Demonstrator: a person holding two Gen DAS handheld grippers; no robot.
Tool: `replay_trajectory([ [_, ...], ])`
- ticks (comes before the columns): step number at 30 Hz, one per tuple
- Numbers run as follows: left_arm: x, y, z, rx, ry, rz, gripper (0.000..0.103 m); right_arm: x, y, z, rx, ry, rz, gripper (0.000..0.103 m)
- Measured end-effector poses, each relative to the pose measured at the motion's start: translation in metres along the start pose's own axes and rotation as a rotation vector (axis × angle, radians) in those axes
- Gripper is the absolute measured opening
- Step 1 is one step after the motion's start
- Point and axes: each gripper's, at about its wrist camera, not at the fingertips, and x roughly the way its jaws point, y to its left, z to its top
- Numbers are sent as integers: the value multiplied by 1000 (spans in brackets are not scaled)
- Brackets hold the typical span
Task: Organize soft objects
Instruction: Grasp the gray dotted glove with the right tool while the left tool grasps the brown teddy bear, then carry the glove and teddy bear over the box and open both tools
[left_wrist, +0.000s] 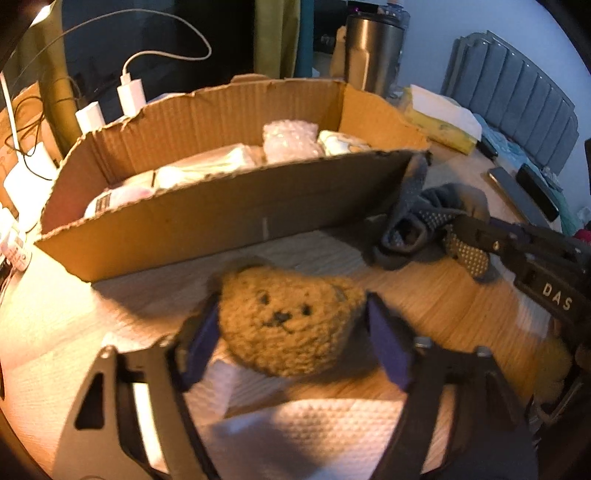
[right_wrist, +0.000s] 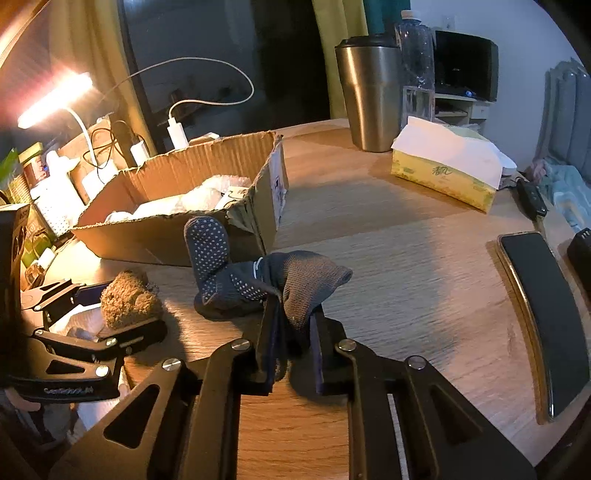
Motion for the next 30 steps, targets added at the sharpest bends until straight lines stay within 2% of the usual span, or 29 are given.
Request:
replay_trajectory([
  [7,-6,-3,-1,9,-10,-19,67,-8,0,0,-1,-18,-11,14],
  [20,-47,-6,0,18,-115,-23,67,-39,18,4,-37,-83,-13,11],
  [30,-84,9,-1,-3,-197,-20,67,-60,40,11,-84,-126,-18,11],
])
